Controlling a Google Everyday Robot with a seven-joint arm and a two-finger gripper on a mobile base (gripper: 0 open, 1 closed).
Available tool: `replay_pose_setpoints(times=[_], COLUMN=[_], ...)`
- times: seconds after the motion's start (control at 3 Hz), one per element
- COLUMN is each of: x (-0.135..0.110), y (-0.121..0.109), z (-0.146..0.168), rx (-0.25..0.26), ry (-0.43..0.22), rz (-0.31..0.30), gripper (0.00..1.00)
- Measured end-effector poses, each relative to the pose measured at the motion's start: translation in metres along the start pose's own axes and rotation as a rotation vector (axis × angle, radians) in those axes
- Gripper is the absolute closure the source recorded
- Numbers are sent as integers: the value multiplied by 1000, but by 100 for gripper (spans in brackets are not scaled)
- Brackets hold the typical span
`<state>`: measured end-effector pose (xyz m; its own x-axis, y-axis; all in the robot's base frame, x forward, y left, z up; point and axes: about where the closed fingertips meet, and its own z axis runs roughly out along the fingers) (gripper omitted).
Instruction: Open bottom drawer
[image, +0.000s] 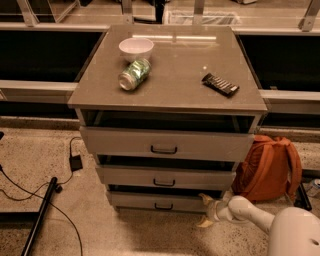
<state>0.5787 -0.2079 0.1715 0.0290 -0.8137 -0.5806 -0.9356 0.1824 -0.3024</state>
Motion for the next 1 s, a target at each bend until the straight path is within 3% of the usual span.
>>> replay_pose_setpoints(times=[0.67, 1.0], x=[-10, -26], y=[22, 37], z=[1, -15], rx=[-73, -113], ry=[21, 32], rz=[-10, -55], gripper=[29, 28])
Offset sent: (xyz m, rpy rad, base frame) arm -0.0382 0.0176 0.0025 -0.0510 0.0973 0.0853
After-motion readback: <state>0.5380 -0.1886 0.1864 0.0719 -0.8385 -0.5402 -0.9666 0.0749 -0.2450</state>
